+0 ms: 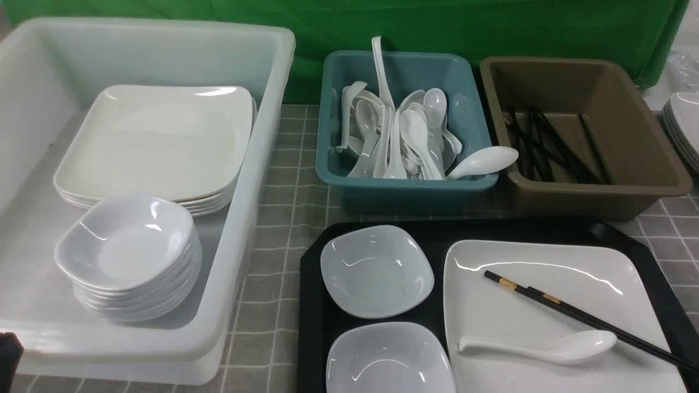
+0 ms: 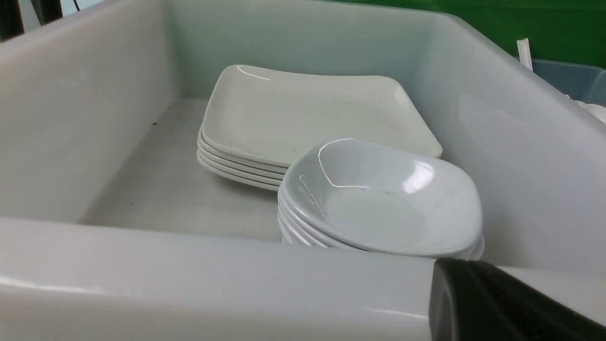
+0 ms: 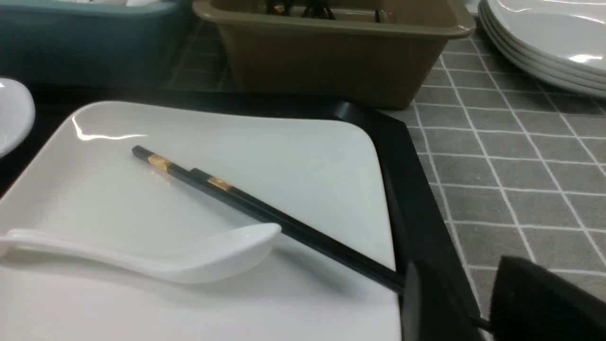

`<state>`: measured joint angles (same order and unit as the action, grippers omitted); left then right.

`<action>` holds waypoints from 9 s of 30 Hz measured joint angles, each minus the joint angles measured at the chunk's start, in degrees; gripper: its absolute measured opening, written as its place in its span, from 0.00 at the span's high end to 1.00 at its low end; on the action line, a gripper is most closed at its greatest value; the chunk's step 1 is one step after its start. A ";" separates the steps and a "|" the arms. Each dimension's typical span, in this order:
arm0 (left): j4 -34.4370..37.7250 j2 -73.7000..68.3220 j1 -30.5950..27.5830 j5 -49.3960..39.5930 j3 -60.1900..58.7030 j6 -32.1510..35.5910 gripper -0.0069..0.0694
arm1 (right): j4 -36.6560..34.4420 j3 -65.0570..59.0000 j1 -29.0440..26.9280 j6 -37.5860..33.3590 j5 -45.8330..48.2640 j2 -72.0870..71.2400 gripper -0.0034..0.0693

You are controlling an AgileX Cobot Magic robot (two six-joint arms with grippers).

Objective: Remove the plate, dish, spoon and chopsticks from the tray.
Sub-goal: Use the right arm to grab a pair of chopsticks from the plate, then use the right arm to put the chopsticks into the small storage box on the right, then use the right arm to grab a soup spoon from the plate, then use the right arm to put the soup spoon into the small storage box in the middle, then use the left arm to grab a small plate from the dinner plate

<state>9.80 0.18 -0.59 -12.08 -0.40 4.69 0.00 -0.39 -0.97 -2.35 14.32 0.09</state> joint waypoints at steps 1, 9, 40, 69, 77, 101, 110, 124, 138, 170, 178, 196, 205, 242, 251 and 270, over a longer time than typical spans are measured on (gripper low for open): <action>0.00 0.00 0.00 0.00 0.00 0.00 0.91 | 0.00 0.00 0.00 0.00 0.00 0.00 0.63; 0.00 0.00 0.00 0.00 0.00 0.00 0.91 | 0.00 0.00 0.00 0.00 0.00 0.00 0.63; 24.22 0.00 0.00 35.42 0.55 -29.07 0.91 | -7.39 -0.02 0.25 5.75 -9.23 0.00 0.63; 10.94 -59.04 3.92 -49.16 56.37 2.52 0.91 | -10.65 53.54 10.50 -3.83 37.05 49.71 0.92; 9.29 -62.66 24.25 -46.40 57.00 1.65 0.91 | -11.31 59.50 10.84 -19.06 38.81 74.86 0.91; 8.25 -74.35 42.57 -31.16 57.00 2.71 0.91 | -7.45 60.30 12.01 -25.36 22.03 102.42 0.27; 7.35 -75.66 42.57 -22.17 57.00 2.83 0.91 | -7.14 61.48 12.01 -25.62 24.17 102.95 0.84; 6.52 -75.68 42.57 -17.45 57.00 2.53 0.91 | -7.37 65.77 17.11 -25.62 31.44 94.36 0.84; -0.61 -75.95 42.57 15.33 57.00 -2.98 0.91 | -7.53 81.14 13.86 -24.42 15.15 89.67 0.84; -1.35 -78.22 39.43 -5.80 57.11 -4.29 0.91 | -8.89 85.54 4.86 -14.69 14.11 97.14 0.64; -2.77 -77.66 38.89 -20.58 57.11 -4.69 0.91 | -16.92 81.44 9.17 -26.30 44.92 90.62 0.89; -3.17 -77.66 38.89 -31.37 57.11 -2.98 0.91 | -3.55 58.01 30.39 -28.68 23.00 99.74 0.24; -3.41 -77.66 38.89 -31.55 57.11 -2.98 0.91 | -1.82 63.03 30.39 -28.49 28.03 98.94 0.74; 1.49 -82.48 35.99 -28.56 59.09 1.54 0.91 | -1.54 83.78 25.13 -14.98 42.04 84.10 0.89; 3.67 -95.59 40.35 -36.95 65.11 3.32 0.90 | -8.84 61.63 25.12 -13.16 40.59 67.37 0.91; 1.31 -106.48 41.23 -28.45 65.80 6.04 0.33 | -14.92 48.73 25.12 -13.16 34.59 56.95 0.92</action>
<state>11.12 -106.30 40.65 -40.54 65.40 10.74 -14.92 48.34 24.15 -15.51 48.91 57.04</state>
